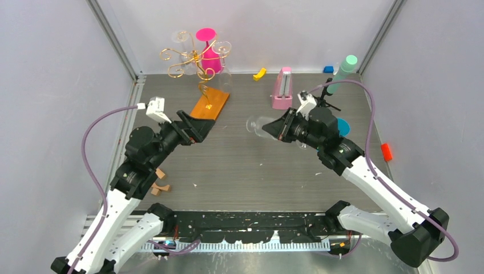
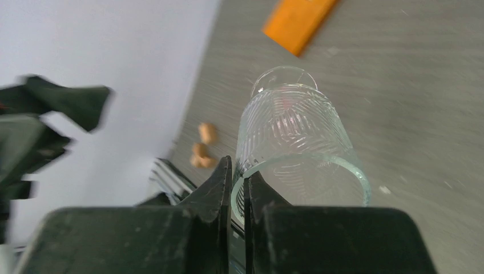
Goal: Take the wine glass off the wine glass rack
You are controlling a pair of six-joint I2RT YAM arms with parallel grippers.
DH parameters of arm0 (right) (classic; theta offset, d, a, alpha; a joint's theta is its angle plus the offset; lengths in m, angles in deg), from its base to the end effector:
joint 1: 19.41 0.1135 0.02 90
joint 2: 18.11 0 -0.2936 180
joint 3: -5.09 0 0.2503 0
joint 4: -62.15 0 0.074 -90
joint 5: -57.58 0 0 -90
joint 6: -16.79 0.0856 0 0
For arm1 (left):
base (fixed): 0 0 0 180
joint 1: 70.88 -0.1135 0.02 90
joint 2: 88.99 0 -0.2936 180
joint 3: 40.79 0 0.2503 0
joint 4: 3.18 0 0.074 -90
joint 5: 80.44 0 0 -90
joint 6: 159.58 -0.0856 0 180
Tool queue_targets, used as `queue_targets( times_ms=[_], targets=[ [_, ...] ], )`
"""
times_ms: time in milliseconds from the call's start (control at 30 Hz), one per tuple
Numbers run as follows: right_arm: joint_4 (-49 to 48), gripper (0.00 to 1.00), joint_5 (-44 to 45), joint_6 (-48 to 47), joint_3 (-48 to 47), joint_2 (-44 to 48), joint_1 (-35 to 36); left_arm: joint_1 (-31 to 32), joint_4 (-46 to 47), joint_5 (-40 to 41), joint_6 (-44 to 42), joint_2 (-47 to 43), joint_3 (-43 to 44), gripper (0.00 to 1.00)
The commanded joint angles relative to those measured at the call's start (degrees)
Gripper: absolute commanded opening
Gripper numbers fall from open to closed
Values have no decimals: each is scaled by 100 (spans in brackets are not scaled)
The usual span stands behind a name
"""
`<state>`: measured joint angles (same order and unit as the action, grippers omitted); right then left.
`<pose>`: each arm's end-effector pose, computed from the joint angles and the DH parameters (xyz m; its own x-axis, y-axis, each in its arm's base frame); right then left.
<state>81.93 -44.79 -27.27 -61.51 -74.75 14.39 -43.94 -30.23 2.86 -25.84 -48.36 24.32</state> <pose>0.2062 0.1601 0.3751 -0.6151 0.4329 -0.6590 -0.3980 0.5510 0.7335 0.1594 -0.0922 0.4013 -0.4118 -0.5610 -0.7181 0.3725 0.6156 -0.6945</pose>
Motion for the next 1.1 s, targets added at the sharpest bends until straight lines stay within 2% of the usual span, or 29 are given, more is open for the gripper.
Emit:
queue_targets(
  times_ms=[0,133,333,533,833,1067],
  targets=[
    [1811,0,983,-1045,-763,-192,272,4,-360,931,-828,-96,-85,96],
    [3226,0,2051,-1367,-1186,-663,445,4,-593,1260,-1217,-3,-38,96],
    [4221,0,2947,-1541,-1539,-1451,452,4,-676,1406,-1492,50,-90,96],
    [4212,0,3035,-1575,-1688,-2182,447,4,-766,1401,-1621,120,-149,97],
    [4230,0,2991,-1696,-2635,-3378,270,4,-910,1519,-1811,72,-146,97],
    [4306,1,2880,-1782,-3124,-3940,117,4,-947,1609,-1887,42,-150,98]
  ],
)
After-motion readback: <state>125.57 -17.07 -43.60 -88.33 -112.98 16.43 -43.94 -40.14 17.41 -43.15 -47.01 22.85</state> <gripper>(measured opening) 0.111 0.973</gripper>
